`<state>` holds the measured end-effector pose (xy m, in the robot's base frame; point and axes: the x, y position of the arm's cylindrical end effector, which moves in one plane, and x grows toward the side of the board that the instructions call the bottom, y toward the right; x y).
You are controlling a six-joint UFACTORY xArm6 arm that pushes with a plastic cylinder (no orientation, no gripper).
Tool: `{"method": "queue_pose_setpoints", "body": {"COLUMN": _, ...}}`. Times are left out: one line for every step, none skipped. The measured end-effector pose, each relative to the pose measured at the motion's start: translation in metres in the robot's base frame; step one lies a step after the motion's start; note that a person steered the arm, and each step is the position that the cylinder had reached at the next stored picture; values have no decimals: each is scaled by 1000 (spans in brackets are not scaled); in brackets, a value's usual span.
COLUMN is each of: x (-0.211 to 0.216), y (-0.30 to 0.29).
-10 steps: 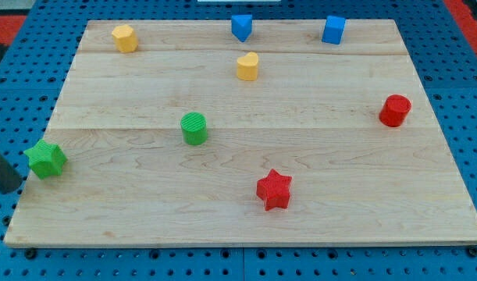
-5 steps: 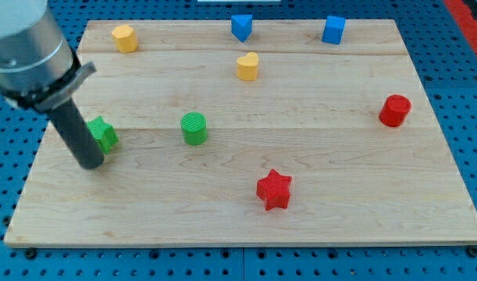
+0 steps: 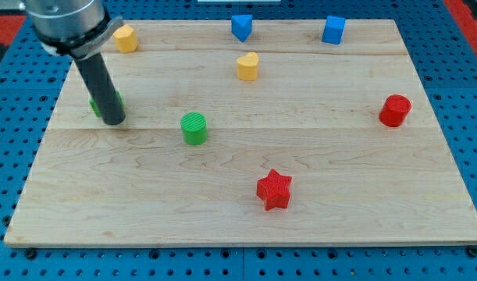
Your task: Move the green star towards the hexagon
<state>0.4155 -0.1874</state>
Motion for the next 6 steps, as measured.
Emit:
{"method": "queue_pose_setpoints", "body": {"x": -2, "y": -33}}
{"method": "queue_pose_setpoints", "body": {"x": -1, "y": -20}}
{"method": "queue_pose_setpoints", "body": {"x": 8, "y": 10}}
{"method": "queue_pose_setpoints", "body": {"x": 23, "y": 47}}
{"method": "queue_pose_setpoints", "body": {"x": 23, "y": 51}}
{"method": "queue_pose_setpoints", "body": {"x": 23, "y": 51}}
